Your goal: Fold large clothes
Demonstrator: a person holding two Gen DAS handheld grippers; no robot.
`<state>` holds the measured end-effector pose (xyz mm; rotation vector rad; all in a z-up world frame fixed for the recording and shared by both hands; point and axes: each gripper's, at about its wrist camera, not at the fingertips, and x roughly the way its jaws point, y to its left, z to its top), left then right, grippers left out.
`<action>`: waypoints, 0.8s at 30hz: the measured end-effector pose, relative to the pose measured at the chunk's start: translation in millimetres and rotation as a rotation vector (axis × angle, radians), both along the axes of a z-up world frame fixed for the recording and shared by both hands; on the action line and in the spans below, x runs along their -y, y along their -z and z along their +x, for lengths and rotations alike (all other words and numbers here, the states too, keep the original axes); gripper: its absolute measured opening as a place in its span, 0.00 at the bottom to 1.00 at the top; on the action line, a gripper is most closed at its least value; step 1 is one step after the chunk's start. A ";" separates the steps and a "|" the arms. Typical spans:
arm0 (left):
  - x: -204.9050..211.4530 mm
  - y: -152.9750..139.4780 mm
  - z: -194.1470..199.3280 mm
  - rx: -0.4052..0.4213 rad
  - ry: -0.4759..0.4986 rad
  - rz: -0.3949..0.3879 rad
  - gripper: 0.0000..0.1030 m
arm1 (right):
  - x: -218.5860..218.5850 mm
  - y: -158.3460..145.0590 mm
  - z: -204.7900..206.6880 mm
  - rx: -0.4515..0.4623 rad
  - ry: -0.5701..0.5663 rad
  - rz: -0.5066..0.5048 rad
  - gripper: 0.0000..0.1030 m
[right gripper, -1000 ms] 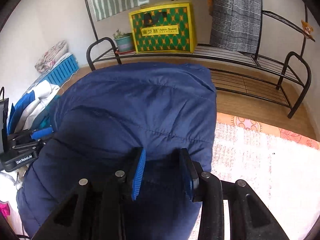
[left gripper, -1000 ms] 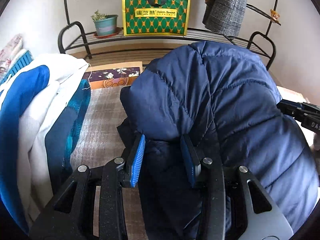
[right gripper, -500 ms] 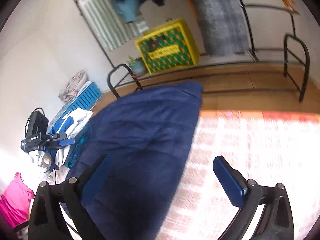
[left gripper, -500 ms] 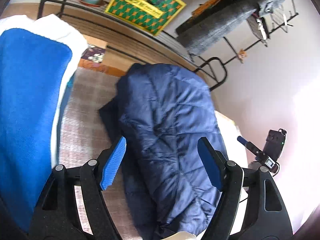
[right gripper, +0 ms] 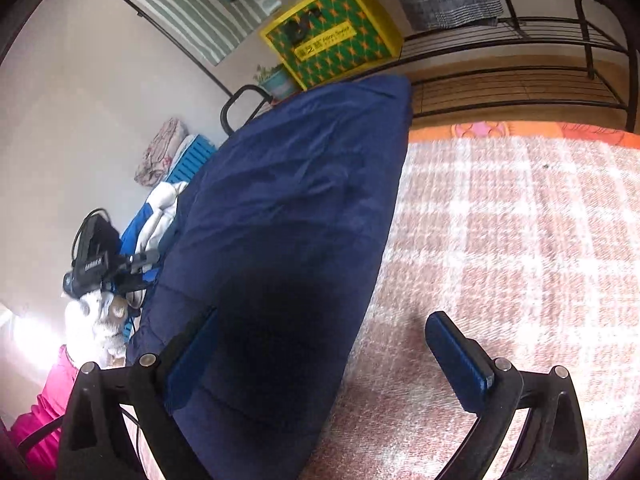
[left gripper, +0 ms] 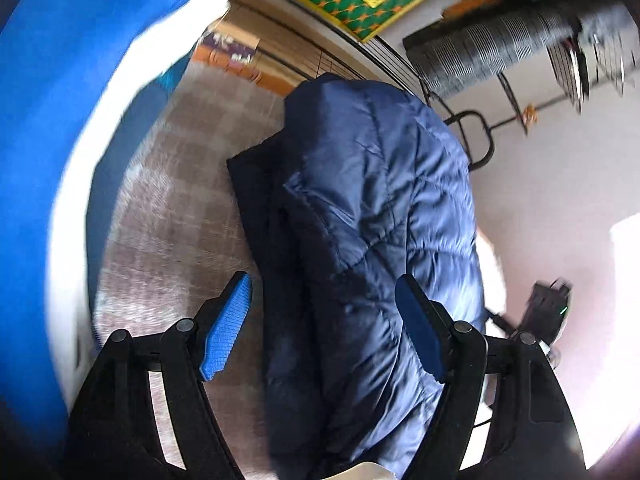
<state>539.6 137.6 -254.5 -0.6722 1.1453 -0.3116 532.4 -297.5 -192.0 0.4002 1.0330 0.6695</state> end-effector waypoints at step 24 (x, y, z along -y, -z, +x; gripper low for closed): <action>4.0 29.0 20.8 0.088 0.002 -0.103 0.51 | -13.9 20.4 21.4 -0.055 -0.083 0.214 0.69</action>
